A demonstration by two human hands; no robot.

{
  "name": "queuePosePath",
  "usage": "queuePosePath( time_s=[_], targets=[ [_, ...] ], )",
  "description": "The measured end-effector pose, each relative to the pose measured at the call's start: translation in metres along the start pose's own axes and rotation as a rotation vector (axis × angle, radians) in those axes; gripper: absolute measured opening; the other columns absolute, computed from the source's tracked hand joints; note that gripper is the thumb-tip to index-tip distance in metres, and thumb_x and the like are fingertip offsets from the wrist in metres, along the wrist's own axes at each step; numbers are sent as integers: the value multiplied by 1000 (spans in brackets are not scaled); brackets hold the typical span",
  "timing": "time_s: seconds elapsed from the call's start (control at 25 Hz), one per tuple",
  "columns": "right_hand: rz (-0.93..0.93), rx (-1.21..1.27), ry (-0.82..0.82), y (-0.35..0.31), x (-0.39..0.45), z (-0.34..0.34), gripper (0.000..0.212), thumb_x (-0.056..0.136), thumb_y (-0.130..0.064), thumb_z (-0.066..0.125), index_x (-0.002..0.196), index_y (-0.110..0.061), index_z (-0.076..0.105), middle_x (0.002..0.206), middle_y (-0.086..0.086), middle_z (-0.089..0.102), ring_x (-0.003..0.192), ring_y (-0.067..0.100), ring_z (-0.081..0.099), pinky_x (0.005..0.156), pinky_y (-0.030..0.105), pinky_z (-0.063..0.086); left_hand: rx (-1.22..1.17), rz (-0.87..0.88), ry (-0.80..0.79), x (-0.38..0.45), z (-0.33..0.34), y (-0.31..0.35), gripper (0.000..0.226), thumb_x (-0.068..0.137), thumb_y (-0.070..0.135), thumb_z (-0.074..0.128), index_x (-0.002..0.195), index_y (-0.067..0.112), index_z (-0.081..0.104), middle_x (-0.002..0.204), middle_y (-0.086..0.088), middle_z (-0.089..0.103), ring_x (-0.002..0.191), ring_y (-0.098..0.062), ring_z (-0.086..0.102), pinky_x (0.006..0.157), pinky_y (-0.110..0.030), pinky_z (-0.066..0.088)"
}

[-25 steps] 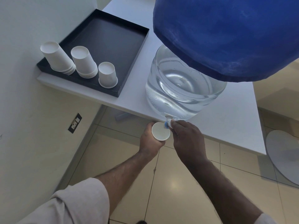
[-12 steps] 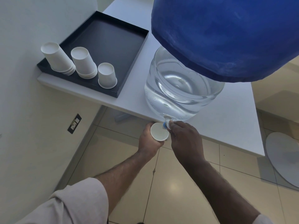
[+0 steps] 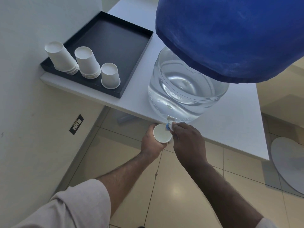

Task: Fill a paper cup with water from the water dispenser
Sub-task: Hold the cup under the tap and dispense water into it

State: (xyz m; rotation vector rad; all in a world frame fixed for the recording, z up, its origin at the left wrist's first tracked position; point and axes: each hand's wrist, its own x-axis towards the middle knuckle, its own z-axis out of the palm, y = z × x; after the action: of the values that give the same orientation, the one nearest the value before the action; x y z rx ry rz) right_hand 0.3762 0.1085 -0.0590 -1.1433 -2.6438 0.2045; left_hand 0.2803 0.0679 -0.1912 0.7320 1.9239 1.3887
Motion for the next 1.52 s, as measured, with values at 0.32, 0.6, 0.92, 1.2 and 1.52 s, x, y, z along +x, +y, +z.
queuePosePath(
  time_s=[0.32,0.6,0.92,1.2,1.52],
  targets=[
    [4,29,-8,-1,0,-1,18,95,-14,57,103,-5,70,92,6,73,80,30,63,71,36,51,15,-13,-8,-1,0,3,73,59,22,95,112,40,48,93,24,59,88,9,58,79,-20,54],
    [8,38,17,-2,-1,0,18,94,-12,58,105,-5,71,92,6,73,81,30,64,72,36,51,-3,-11,-11,-1,0,2,73,58,19,95,115,34,51,101,15,63,90,-3,61,80,-22,55],
    [-26,36,84,1,-7,11,24,86,-9,69,110,-3,70,98,6,73,90,29,65,73,35,51,-14,-40,-30,0,-5,-2,71,58,21,93,113,38,52,102,13,67,95,-5,65,78,-21,56],
    [-78,64,156,18,-10,21,37,77,-9,77,112,-5,68,103,5,70,99,26,60,75,35,52,-41,-50,-80,2,-5,3,71,59,23,93,118,32,55,106,10,69,97,-9,66,78,-21,56],
    [338,652,145,45,-39,33,50,82,1,64,127,-20,59,118,-5,61,105,12,54,71,20,46,-25,-83,-93,0,-4,4,65,59,13,89,113,30,56,102,8,70,94,-14,65,77,-28,55]
  ],
)
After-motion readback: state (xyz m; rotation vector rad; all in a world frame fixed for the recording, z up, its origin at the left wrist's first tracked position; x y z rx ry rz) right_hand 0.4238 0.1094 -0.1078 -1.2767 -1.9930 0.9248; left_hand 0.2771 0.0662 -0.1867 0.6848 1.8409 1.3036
